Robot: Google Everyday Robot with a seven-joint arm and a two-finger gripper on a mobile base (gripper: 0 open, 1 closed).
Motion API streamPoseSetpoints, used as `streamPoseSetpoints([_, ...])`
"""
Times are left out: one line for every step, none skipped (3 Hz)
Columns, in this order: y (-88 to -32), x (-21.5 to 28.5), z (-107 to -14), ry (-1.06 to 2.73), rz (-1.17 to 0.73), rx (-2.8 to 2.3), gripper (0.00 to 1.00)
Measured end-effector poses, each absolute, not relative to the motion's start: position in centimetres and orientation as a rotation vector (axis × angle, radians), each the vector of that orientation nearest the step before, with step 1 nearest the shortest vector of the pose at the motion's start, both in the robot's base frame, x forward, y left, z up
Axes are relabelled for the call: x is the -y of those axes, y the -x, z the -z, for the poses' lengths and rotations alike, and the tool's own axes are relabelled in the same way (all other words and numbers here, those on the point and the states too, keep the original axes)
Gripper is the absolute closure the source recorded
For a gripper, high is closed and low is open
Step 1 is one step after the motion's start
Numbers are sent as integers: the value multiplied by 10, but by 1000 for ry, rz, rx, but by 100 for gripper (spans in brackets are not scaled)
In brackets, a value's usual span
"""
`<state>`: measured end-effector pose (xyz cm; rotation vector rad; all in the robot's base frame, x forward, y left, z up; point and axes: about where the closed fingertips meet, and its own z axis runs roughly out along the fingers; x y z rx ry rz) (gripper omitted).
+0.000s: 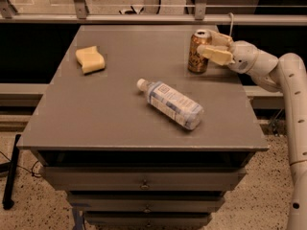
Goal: Place orange can upright
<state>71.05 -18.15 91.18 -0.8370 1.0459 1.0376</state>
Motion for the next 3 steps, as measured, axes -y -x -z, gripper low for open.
streamPoseSetpoints([-703, 194, -917, 842, -999, -1061, 0])
streamPoseSetpoints([-685, 220, -934, 848, -908, -1079, 0])
streamPoseSetpoints([-656, 255, -964, 876, -747, -1122, 0])
